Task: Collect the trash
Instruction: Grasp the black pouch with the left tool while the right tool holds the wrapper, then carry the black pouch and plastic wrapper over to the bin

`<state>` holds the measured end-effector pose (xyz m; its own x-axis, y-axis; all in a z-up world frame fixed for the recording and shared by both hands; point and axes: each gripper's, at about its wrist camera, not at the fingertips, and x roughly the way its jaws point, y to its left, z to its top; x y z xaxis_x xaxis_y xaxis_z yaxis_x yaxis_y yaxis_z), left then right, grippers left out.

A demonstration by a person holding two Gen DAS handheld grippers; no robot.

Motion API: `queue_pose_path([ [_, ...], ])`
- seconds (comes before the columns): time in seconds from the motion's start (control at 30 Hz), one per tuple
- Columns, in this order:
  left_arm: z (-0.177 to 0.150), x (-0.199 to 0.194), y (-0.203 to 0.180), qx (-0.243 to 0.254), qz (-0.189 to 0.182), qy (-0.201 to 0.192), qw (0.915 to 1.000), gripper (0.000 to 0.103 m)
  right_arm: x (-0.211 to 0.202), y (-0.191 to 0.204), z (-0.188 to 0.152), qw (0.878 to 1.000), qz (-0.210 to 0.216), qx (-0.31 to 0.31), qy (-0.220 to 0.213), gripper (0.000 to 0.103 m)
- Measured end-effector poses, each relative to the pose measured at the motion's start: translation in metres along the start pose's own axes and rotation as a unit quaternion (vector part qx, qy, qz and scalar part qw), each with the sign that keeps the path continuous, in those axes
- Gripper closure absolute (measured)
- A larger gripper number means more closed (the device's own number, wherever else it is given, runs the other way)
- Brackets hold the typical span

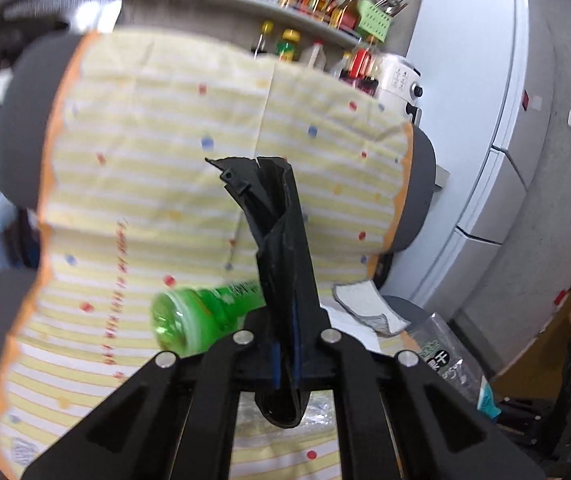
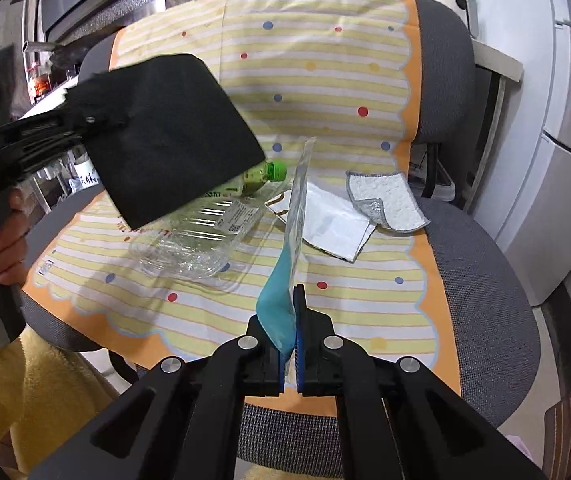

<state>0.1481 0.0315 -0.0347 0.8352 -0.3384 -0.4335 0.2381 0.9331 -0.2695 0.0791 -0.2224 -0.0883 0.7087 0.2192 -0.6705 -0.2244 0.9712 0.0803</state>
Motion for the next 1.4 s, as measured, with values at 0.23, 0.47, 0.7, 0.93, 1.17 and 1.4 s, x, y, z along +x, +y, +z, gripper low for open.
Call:
queue_pose_path([
  [0.23,-0.019,-0.04,-0.051,0.073,0.019,0.003,0.9972,0.101,-0.024,-0.013,-0.003,0.999,-0.014,0.028,-0.011,0.099],
  [0.47,-0.039,-0.052,-0.096,0.098,-0.058,0.003,0.9935,0.101,-0.064,-0.04,-0.021,0.997,-0.048,0.053,-0.026,0.099],
  [0.7,-0.06,-0.048,-0.156,0.131,-0.137,0.013,0.9817,0.101,-0.112,-0.086,-0.055,0.988,-0.105,0.106,-0.034,0.099],
  [0.93,-0.096,-0.029,-0.23,0.17,-0.217,0.049,0.96,0.101,-0.148,-0.138,-0.107,0.97,-0.174,0.171,-0.011,0.099],
  [1.17,-0.144,-0.025,-0.307,0.223,-0.277,0.061,0.9327,0.101,-0.174,-0.172,-0.161,0.946,-0.236,0.221,0.009,0.099],
  [1.4,-0.187,-0.025,-0.342,0.252,-0.298,0.076,0.9178,0.101,-0.171,-0.2,-0.202,0.922,-0.268,0.275,0.04,0.096],
])
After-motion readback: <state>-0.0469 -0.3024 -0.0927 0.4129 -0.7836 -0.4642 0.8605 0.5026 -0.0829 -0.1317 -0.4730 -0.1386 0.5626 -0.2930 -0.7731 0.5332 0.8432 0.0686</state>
